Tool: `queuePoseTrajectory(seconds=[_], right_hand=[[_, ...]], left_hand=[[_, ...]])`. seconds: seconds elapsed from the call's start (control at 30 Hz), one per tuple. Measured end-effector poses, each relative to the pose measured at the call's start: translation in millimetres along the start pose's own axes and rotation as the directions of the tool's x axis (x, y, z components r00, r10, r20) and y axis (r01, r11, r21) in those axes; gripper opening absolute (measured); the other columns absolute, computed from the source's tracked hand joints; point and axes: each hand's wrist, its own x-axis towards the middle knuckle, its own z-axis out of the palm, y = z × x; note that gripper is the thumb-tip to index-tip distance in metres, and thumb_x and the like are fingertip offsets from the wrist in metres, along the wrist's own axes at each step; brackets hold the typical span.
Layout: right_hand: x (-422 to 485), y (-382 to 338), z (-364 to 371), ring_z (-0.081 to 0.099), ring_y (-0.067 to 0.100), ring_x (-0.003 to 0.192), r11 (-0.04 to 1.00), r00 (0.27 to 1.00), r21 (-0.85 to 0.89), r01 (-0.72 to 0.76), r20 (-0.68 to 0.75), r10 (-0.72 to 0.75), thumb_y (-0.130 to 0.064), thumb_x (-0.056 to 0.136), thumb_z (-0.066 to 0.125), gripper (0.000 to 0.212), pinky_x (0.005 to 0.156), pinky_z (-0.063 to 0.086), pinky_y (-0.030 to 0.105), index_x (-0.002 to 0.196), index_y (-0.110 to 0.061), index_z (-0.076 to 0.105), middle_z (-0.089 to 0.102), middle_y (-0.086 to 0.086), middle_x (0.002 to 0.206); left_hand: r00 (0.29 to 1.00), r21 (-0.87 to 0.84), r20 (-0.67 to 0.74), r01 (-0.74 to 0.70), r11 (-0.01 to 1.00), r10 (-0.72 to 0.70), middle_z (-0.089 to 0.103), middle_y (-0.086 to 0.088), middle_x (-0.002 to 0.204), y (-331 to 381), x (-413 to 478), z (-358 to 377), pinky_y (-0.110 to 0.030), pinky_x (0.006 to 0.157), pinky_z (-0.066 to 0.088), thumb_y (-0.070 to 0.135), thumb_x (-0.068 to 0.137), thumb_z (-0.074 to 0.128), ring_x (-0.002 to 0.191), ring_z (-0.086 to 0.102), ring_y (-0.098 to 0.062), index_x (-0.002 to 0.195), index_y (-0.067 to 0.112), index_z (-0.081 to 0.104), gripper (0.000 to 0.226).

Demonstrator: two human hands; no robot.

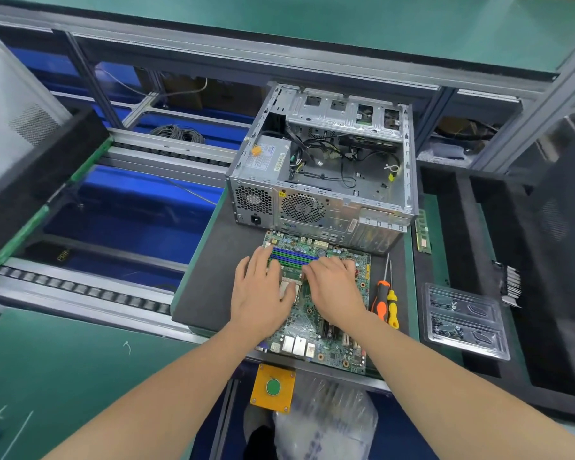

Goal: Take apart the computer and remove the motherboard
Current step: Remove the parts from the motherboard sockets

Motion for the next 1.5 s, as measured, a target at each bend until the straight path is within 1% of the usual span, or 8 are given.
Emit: queuePoseTrajectory(seconds=[0.1, 0.23, 0.53, 0.77, 1.03, 1.2, 1.3, 1.5], right_hand=[[1, 1, 2, 0.052, 0.022, 0.089, 1.000, 1.000, 0.007, 0.003, -0.006, -0.003, -0.034, 0.107, 0.025, 0.043, 0.083, 0.032, 0.038, 0.092, -0.023, 0.063, 0.050, -0.009, 0.084], [0, 1, 0, 0.051, 0.021, 0.088, 0.999, 1.000, 0.051, -0.008, -0.004, 0.008, -0.035, 0.108, 0.026, 0.042, 0.084, 0.032, 0.039, 0.089, -0.023, 0.062, 0.048, -0.009, 0.083], [3, 2, -3, 0.051, 0.022, 0.089, 0.996, 0.999, 0.094, -0.008, 0.034, 0.005, -0.036, 0.111, 0.029, 0.034, 0.086, 0.032, 0.041, 0.083, -0.027, 0.047, 0.049, -0.008, 0.083], [3, 2, -4, 0.051, 0.021, 0.089, 0.997, 0.998, 0.068, -0.019, 0.058, 0.015, -0.037, 0.111, 0.025, 0.044, 0.086, 0.032, 0.041, 0.087, -0.025, 0.060, 0.056, -0.007, 0.086], [3, 2, -5, 0.051, 0.021, 0.090, 0.998, 0.998, 0.056, -0.011, 0.055, 0.007, -0.037, 0.111, 0.025, 0.044, 0.085, 0.029, 0.040, 0.090, -0.024, 0.061, 0.057, -0.006, 0.088], [2, 2, -5, 0.050, 0.021, 0.089, 0.999, 0.999, 0.040, -0.005, 0.047, 0.003, -0.036, 0.111, 0.026, 0.040, 0.082, 0.027, 0.039, 0.086, -0.026, 0.055, 0.051, -0.007, 0.084], [2, 1, -5, 0.049, 0.021, 0.087, 0.999, 0.999, 0.052, -0.002, 0.036, 0.000, -0.036, 0.111, 0.027, 0.036, 0.082, 0.028, 0.040, 0.082, -0.028, 0.047, 0.048, -0.008, 0.082], [1, 1, -4, 0.051, 0.022, 0.086, 0.995, 1.000, 0.095, -0.010, 0.015, 0.009, -0.036, 0.111, 0.029, 0.038, 0.084, 0.033, 0.041, 0.079, -0.026, 0.047, 0.048, -0.008, 0.079]], left_hand=[[0.998, 0.108, 0.055, 0.030, 0.994, -0.036, 0.046, -0.016, 0.152, 8, -6, -3, -0.049, 0.117, 0.029, 0.064, 0.088, 0.047, 0.145, 0.036, -0.032, 0.110, 0.011, 0.067, 0.061], [0.995, 0.180, 0.086, 0.043, 0.983, -0.060, 0.046, -0.017, 0.153, 11, -6, -7, -0.052, 0.117, 0.029, 0.071, 0.086, 0.043, 0.144, 0.036, -0.037, 0.117, 0.012, 0.070, 0.072], [0.996, 0.221, 0.082, 0.002, 0.975, -0.021, 0.052, -0.016, 0.142, 13, -5, -2, -0.053, 0.108, 0.036, 0.061, 0.090, 0.045, 0.135, 0.043, -0.037, 0.105, 0.012, 0.073, 0.059], [0.999, 0.232, 0.036, 0.016, 0.973, -0.025, 0.055, -0.008, 0.129, 17, -3, -1, -0.051, 0.098, 0.037, 0.059, 0.085, 0.049, 0.119, 0.050, -0.030, 0.102, 0.017, 0.070, 0.050], [0.998, 0.265, 0.043, 0.023, 0.964, -0.036, 0.057, -0.005, 0.132, 8, -2, -3, -0.055, 0.100, 0.036, 0.065, 0.083, 0.045, 0.124, 0.050, -0.027, 0.106, 0.021, 0.070, 0.055], [1.000, 0.213, 0.005, 0.021, 0.977, -0.023, 0.059, -0.001, 0.116, 5, -4, -3, -0.051, 0.094, 0.036, 0.065, 0.080, 0.049, 0.112, 0.053, -0.026, 0.097, 0.022, 0.070, 0.050], [1.000, 0.171, -0.029, -0.003, 0.985, 0.008, 0.058, 0.000, 0.100, 3, -5, -5, -0.046, 0.084, 0.036, 0.062, 0.077, 0.055, 0.097, 0.052, -0.026, 0.088, 0.021, 0.066, 0.045], [0.996, 0.023, 0.040, -0.083, 0.996, 0.082, 0.050, 0.002, 0.065, -4, -4, -9, -0.040, 0.070, 0.034, 0.045, 0.075, 0.064, 0.074, 0.046, -0.026, 0.077, 0.019, 0.045, 0.033]])
